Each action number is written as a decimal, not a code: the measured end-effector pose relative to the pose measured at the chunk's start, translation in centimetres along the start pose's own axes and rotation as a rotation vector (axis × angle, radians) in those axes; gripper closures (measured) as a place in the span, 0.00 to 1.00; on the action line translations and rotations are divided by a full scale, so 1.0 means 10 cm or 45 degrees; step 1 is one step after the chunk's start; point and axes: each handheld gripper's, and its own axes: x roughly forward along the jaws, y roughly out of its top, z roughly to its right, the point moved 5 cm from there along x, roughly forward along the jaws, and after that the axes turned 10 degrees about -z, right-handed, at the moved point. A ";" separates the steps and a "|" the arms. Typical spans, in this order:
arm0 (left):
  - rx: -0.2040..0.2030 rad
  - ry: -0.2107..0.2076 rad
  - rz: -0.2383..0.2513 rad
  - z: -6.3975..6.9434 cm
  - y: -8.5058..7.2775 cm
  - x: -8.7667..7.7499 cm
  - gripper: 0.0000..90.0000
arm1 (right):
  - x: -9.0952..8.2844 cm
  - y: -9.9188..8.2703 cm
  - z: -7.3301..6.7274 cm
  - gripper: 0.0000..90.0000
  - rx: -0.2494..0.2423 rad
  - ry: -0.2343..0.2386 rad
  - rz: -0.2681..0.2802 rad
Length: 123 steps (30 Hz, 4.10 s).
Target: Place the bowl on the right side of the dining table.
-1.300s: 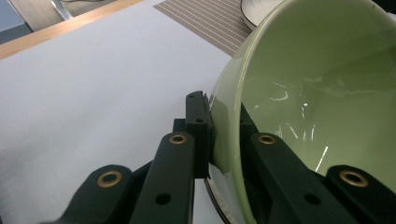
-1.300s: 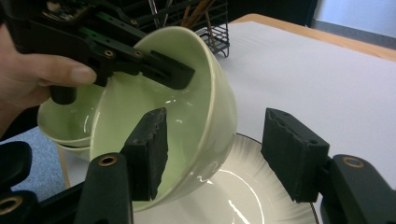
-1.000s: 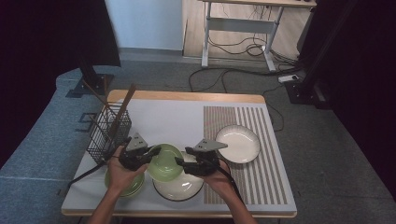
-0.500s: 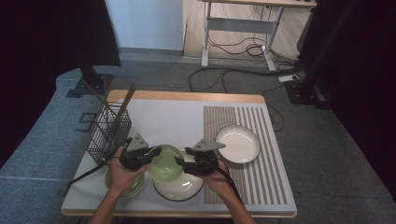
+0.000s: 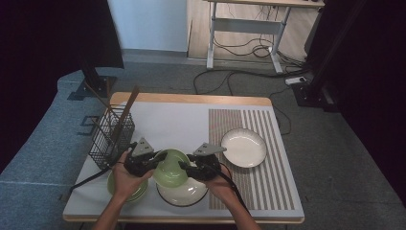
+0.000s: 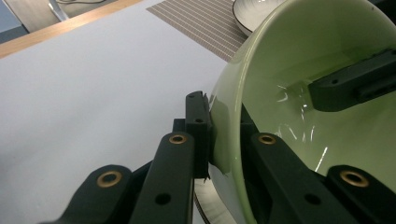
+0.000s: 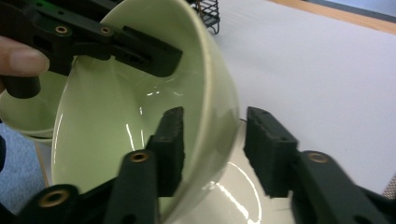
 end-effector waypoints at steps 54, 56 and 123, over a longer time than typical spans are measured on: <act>-0.024 -0.125 0.093 0.00 0.03 -0.22 0.41 | -0.10 0.00 0.29 0.94 0.024 -0.280 -0.023; -0.025 -0.124 0.093 0.00 0.03 -0.23 0.41 | -0.09 0.00 0.29 0.94 0.025 -0.278 -0.028; -0.004 -0.167 0.148 0.00 0.01 -0.35 0.40 | -0.57 -0.11 1.05 0.94 0.214 -0.465 0.082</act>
